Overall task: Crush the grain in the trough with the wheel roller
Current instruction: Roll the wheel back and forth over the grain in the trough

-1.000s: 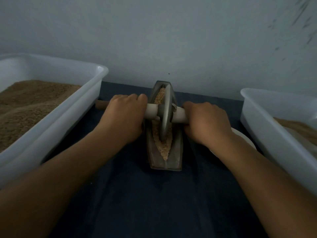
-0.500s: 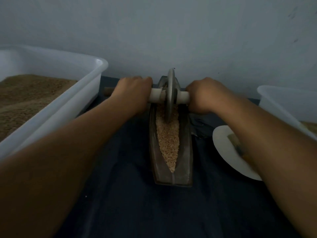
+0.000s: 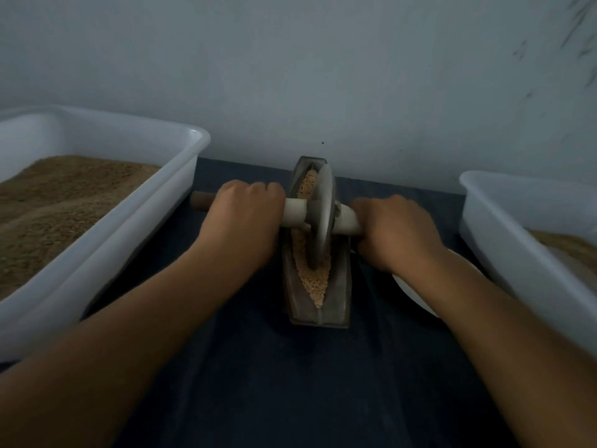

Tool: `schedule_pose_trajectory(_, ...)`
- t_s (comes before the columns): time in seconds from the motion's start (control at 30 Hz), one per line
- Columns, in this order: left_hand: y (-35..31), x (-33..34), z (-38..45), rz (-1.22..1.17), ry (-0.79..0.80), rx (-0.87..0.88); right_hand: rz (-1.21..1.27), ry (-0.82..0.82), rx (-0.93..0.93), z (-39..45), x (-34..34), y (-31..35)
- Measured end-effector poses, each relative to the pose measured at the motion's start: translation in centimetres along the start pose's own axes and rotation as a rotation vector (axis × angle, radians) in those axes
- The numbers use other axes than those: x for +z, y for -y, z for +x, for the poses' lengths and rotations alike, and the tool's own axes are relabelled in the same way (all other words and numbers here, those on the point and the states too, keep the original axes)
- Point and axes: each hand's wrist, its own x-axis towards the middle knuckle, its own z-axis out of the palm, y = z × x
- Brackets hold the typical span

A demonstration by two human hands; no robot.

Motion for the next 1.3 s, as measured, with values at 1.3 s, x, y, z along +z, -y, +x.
schedule_pose_trajectory(1.3,1.0,1.6,6.0,0.055,0.059,0.015,-0.060,0.128,0.044,6.8,2.2,-1.7)
